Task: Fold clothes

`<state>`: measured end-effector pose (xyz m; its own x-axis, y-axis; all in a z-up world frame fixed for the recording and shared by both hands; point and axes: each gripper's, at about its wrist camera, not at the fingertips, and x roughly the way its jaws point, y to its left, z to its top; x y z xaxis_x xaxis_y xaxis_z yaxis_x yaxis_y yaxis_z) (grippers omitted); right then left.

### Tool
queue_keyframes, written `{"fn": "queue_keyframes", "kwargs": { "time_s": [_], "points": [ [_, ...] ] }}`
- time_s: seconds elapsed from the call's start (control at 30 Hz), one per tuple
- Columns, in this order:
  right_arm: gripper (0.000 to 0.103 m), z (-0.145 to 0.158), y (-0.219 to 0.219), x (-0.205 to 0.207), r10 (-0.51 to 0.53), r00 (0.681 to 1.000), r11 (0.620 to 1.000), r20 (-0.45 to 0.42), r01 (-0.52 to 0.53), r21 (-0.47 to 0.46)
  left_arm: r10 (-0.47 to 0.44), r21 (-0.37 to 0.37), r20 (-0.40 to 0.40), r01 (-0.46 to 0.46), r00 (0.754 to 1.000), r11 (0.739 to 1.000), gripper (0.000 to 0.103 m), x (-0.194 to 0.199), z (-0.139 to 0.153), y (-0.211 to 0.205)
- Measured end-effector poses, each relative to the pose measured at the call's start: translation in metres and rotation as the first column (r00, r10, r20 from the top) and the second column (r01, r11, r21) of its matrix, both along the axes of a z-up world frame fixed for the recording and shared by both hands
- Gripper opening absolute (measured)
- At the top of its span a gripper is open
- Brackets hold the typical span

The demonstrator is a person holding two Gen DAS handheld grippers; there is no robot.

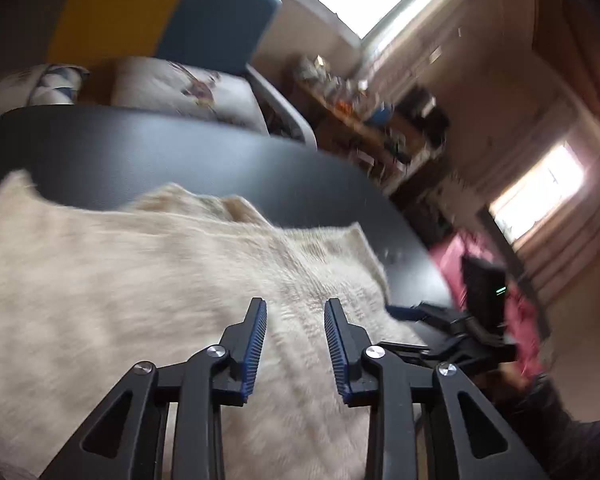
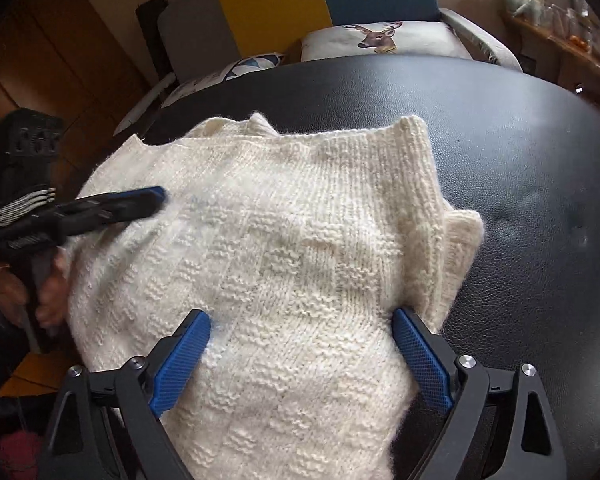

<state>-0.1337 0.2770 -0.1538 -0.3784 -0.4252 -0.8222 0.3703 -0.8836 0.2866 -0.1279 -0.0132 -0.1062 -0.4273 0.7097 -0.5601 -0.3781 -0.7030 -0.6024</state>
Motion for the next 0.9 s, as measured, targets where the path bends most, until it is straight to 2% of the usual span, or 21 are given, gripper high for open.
{"fn": "queue_keyframes", "kwargs": {
  "time_s": [0.07, 0.17, 0.23, 0.33, 0.4, 0.53, 0.63, 0.8, 0.9],
  "points": [
    [0.098, 0.001, 0.0, 0.003, -0.008, 1.0, 1.0, -0.01, 0.008, 0.002, 0.091, 0.03, 0.004, -0.091, 0.996, 0.995, 0.036, 0.014, 0.01, -0.053],
    [0.099, 0.009, -0.009, 0.005, -0.022, 1.0, 0.999, -0.022, 0.023, 0.029, 0.239, 0.009, 0.02, -0.239, 0.971, 0.971, 0.039, 0.031, 0.013, -0.133],
    [0.1, 0.014, -0.02, 0.003, -0.045, 0.998, 0.998, -0.042, 0.047, 0.038, 0.28, 0.001, 0.054, -0.28, 0.958, 0.96, 0.041, 0.036, 0.009, -0.165],
    [0.1, 0.03, -0.036, 0.006, -0.053, 0.993, 0.998, -0.104, 0.056, 0.023, 0.271, 0.011, 0.095, -0.274, 0.958, 0.962, 0.042, 0.028, -0.003, -0.176],
    [0.1, 0.036, -0.05, 0.006, -0.033, 0.993, 0.998, -0.117, 0.04, 0.055, 0.265, 0.018, 0.122, -0.269, 0.956, 0.963, 0.042, 0.023, -0.011, -0.184],
    [0.1, 0.031, -0.075, 0.0, 0.027, 0.998, 0.99, -0.056, -0.018, 0.141, 0.244, 0.028, 0.177, -0.253, 0.953, 0.967, 0.045, 0.009, -0.028, -0.193],
    [0.1, 0.025, -0.081, -0.005, 0.034, 0.999, 0.978, -0.011, -0.031, 0.206, 0.214, 0.028, 0.218, -0.226, 0.952, 0.974, 0.048, -0.008, -0.042, -0.191],
    [0.102, 0.015, -0.069, -0.009, 0.006, 0.999, 0.98, 0.037, -0.014, 0.2, 0.168, 0.058, 0.239, -0.186, 0.956, 0.981, 0.05, -0.022, -0.057, -0.183],
    [0.103, 0.01, -0.062, -0.011, -0.004, 0.999, 0.986, 0.051, -0.005, 0.164, 0.139, 0.076, 0.251, -0.163, 0.958, 0.984, 0.059, -0.031, -0.066, -0.178]
  ]
}}
